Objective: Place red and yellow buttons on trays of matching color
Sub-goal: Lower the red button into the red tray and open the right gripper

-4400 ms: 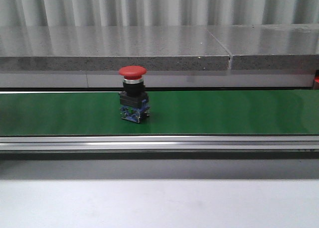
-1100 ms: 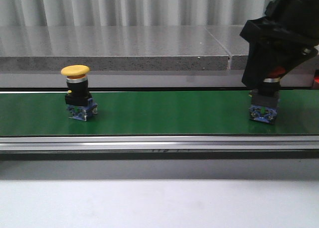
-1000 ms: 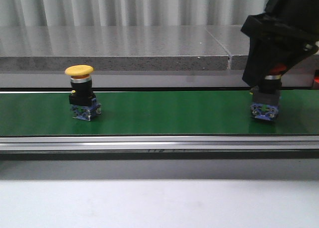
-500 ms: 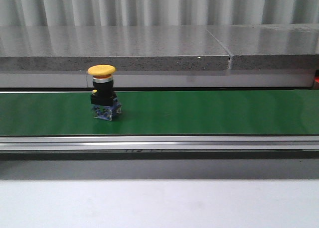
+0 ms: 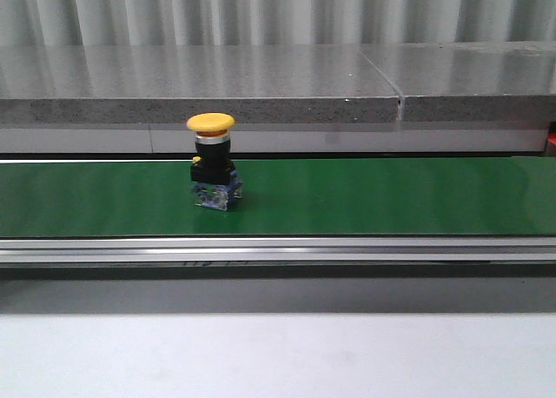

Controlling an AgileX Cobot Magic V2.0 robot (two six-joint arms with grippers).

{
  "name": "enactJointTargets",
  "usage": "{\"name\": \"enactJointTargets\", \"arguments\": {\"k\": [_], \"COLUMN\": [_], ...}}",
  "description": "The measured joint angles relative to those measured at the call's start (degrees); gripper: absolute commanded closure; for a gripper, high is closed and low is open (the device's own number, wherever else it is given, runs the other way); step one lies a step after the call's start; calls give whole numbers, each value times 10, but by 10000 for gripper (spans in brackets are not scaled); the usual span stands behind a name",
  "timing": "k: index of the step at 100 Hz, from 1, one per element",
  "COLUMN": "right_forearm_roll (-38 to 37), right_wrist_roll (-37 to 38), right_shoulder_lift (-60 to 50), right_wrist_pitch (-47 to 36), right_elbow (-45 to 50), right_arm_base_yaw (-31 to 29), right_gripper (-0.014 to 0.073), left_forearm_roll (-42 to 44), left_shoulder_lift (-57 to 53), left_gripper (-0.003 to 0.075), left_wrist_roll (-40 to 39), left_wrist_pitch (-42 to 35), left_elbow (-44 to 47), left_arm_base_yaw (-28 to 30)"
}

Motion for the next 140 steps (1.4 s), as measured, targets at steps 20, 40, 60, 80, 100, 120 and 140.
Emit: {"name": "enactJointTargets", "arguments": {"k": [20, 40, 60, 80, 100, 120, 140], "right_forearm_roll": [7, 9, 10, 10, 10, 10, 3], "right_wrist_roll": [0, 0, 1, 1, 1, 1, 1], "right_shoulder_lift": [63, 119, 154, 177, 198, 211, 211], "right_wrist_pitch": [-39, -72, -98, -109, -102, -86, -80], "right_elbow": [-7, -7, -7, -7, -8, -8, -9], "right_arm_base_yaw": [-28, -31, -31, -31, -31, -31, -31], "right_gripper": [416, 416, 416, 416, 416, 416, 416], "left_forearm_roll": [0, 0, 0, 0, 0, 0, 0], "left_shoulder_lift": [0, 0, 0, 0, 0, 0, 0], "left_gripper": [740, 740, 740, 740, 740, 740, 740], "left_wrist_roll": [0, 0, 0, 0, 0, 0, 0], "left_wrist_pitch": [8, 9, 11, 11, 11, 11, 11], "left_elbow": [0, 0, 0, 0, 0, 0, 0], "left_arm_base_yaw": [0, 0, 0, 0, 0, 0, 0]}}
